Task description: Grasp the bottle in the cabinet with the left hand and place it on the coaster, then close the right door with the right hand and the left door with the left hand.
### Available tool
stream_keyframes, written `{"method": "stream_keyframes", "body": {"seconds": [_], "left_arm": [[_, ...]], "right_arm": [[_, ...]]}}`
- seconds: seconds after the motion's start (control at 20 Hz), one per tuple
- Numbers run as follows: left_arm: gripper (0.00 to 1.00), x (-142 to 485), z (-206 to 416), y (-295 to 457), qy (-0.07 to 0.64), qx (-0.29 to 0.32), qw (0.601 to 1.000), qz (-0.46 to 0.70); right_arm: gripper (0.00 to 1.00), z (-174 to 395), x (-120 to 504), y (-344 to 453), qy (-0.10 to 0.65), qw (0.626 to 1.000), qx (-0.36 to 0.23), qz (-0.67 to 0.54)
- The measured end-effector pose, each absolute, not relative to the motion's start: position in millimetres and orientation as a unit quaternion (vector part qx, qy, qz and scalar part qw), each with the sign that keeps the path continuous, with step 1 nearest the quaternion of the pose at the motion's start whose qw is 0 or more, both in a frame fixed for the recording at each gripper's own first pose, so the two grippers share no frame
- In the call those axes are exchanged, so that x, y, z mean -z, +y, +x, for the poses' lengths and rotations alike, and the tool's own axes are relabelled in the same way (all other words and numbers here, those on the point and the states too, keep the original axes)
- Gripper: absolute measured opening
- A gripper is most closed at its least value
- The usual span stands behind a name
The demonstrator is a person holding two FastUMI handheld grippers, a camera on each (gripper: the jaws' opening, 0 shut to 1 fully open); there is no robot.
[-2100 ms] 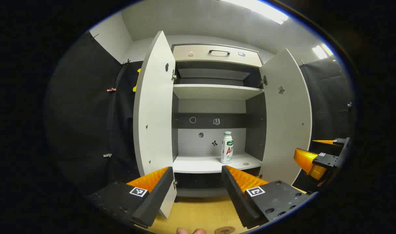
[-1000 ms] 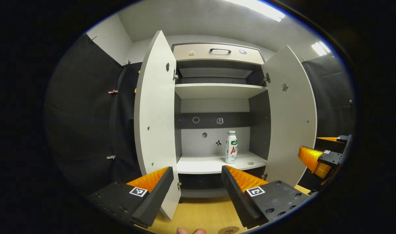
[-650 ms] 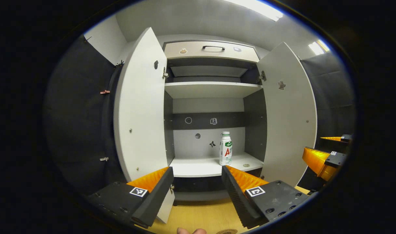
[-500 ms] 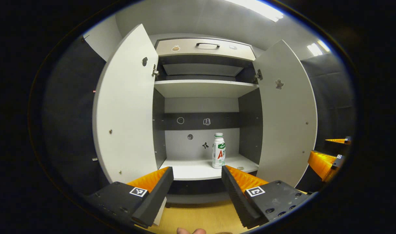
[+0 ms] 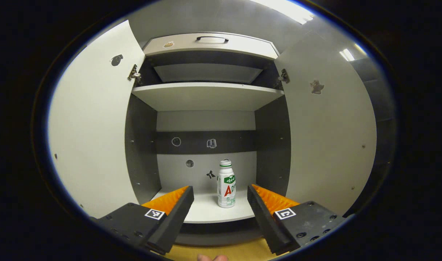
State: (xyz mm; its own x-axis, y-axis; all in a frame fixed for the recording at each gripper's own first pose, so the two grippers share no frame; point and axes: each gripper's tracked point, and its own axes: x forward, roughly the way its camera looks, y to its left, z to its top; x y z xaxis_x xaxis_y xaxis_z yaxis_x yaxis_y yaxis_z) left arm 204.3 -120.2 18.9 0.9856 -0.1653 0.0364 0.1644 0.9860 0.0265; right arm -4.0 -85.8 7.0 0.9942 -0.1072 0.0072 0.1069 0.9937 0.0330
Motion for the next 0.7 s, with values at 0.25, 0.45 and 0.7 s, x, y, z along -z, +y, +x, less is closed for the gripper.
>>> {"method": "stream_keyframes", "body": {"seconds": [0.25, 0.45, 0.7], "left_arm": [[0.94, -6, 271, -144, -0.008, 0.088, 0.996, 0.009], [0.94, 16, 319, -155, 0.018, 0.080, 0.997, -0.006], [0.94, 34, 373, -159, 0.029, 0.060, 0.998, 0.018]], "right_arm": [[0.97, 0, -4, -97, -0.004, 0.999, 0.039, 0.019], [0.97, 7, -1, -111, -0.003, 0.999, 0.033, 0.019], [0.98, 16, 1, -119, -0.003, 0.999, 0.018, 0.031]]}}
